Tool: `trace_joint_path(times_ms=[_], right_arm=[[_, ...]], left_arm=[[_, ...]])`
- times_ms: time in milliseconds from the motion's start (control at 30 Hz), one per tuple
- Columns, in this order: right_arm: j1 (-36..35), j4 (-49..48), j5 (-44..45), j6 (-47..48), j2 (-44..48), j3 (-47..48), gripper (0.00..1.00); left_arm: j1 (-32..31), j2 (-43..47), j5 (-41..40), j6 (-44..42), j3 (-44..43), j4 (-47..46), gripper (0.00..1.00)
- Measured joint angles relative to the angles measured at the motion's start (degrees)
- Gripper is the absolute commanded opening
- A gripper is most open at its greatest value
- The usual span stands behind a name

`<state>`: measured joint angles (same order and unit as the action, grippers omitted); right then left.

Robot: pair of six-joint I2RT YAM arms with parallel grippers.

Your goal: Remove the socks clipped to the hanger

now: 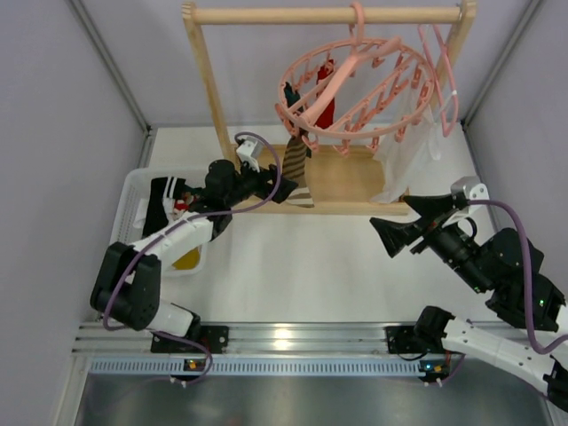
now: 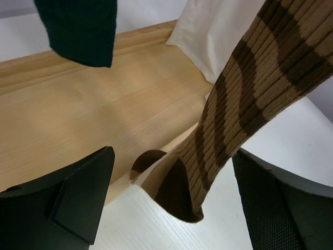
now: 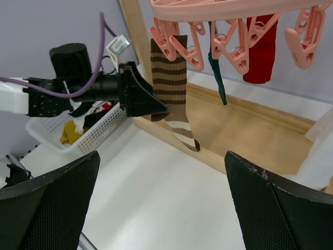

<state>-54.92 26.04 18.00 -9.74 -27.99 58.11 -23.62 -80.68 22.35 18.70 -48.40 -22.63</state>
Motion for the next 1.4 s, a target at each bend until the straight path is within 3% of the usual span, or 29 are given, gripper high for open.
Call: trace_joint_path(times_ms=[133, 167, 233, 267, 367, 500, 800, 1067, 1233, 1400], right_arm=[[0.0, -0.24, -1.81, 0.68, -0.2, -0.85, 1.0], [0.0, -0.44, -2.21, 0.76, -0.37, -1.09, 0.99], [0.0, -0.59, -3.19, 1.03, -1.22, -1.25, 0.99], [0.0, -0.81, -3.72, 1.14, -1.86, -1.27, 1.0], [-0.02, -1.18, -4.72, 1.18, -3.82, -1.4, 1.0], [0.0, -1.7, -4.26, 1.07, -5.9, -1.42, 0.99], [0.0, -2.58, 2.19, -0.04, -11.85, 4.92, 0.99], [0.0, -0.85, 9.75, -0.5, -11.91, 8.22, 0.99], [0.09, 2.08, 14.23, -0.5, -13.05, 12.74, 0.99], [0.2, 5.9, 16.5, -0.92, -15.23, 17.42, 0.99]], left_arm=[[-0.59, -4.52, 2.89, -0.61, 0.0, -6.84, 0.76], [-0.85, -5.38, 3.04, -0.79, -0.02, -8.17, 0.54], [-1.53, -7.08, 2.95, -1.11, -0.17, -10.16, 0.38], [-1.99, -7.78, 2.67, -1.49, -0.24, -10.71, 0.23], [-3.32, -8.46, 0.59, -2.43, -0.24, -10.91, 0.0], [-5.42, -7.82, -6.19, -3.54, -0.13, -11.63, 0.0], [-9.99, 6.88, -42.21, -4.98, 5.53, -10.51, 0.0], [-25.03, 19.3, -70.99, -11.96, 11.89, -10.67, 0.0], [-33.16, 21.9, -78.09, -14.08, 14.36, -10.34, 0.0], [-40.26, 19.58, -79.28, -14.19, 14.1, -10.49, 0.0]])
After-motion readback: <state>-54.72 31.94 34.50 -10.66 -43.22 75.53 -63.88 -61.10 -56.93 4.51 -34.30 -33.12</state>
